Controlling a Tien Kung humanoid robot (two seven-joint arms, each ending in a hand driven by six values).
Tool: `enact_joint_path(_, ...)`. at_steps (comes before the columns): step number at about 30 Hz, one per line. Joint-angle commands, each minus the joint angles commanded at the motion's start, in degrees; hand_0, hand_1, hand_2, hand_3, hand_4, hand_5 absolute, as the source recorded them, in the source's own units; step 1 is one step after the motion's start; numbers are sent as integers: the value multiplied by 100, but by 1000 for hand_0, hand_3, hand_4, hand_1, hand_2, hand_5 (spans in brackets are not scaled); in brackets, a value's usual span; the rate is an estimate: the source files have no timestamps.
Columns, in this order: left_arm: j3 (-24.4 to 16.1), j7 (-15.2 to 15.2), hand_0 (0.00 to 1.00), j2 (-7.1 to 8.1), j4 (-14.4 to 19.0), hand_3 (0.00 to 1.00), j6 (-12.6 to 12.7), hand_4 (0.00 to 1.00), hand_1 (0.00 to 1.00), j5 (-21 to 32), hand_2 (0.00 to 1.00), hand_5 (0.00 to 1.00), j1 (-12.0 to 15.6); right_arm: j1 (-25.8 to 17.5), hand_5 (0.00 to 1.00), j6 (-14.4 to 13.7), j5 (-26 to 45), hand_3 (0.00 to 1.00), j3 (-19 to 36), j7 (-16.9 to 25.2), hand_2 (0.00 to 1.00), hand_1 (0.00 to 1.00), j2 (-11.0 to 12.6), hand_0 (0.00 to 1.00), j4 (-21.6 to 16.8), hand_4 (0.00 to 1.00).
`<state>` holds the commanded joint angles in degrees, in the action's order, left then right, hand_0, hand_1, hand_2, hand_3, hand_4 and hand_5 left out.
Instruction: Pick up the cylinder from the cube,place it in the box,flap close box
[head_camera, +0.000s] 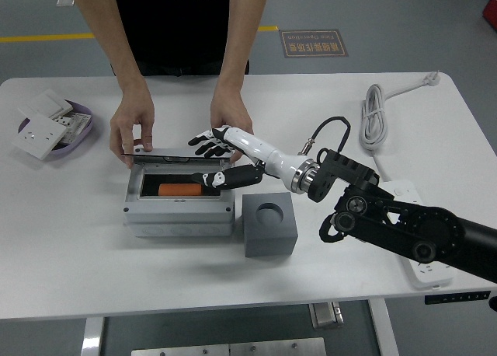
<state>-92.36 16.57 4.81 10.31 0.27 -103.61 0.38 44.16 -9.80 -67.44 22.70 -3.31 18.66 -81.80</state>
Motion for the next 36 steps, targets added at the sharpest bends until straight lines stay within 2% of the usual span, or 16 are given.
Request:
enact_joint_path(7,-20,8,607,2,0,567,11,579,594,-8,574,165,7,1,343,98,-67,801,-20,-30,754,709,10,774,-36,710)
enact_joint_path(12,-26,9,607,5,0,567,23,579,594,-9,574,165,-1,16,343,139,-91,801,-39,-41,754,709,14,774,-56,710)
enact_joint_path(13,-26,10,606,5,0,566,25,577,593,-9,574,161,-2,18,367,150,-94,779,-42,-43,757,711,15,772,-58,643)
enact_joint_path(18,-16,10,606,7,0,566,31,577,593,0,574,161,-7,25,367,198,-97,779,-52,-45,757,711,17,772,-63,643)
enact_joint_path(19,-14,9,606,8,0,565,31,576,593,2,574,160,-6,24,388,198,-118,775,-40,-45,759,713,17,769,-62,593)
enact_joint_path(23,-16,7,606,9,0,565,33,576,593,-5,574,160,-2,15,388,190,-260,775,61,-62,759,713,35,769,-63,593)
enact_joint_path(27,-18,6,606,10,0,565,32,576,593,-14,574,159,3,-54,417,239,-472,770,349,-95,760,713,148,769,-87,559)
enact_joint_path(30,17,2,606,16,0,565,36,576,593,28,574,159,12,-238,417,298,-621,770,740,-112,760,713,350,769,-148,559)
enact_joint_path(31,27,2,605,17,0,564,38,576,592,42,573,159,13,-335,384,321,-677,786,865,-114,763,716,421,767,-182,631)
enact_joint_path(36,90,-7,605,19,0,564,50,576,592,126,573,159,13,-899,384,432,-933,786,1628,-80,763,716,607,767,-317,631)
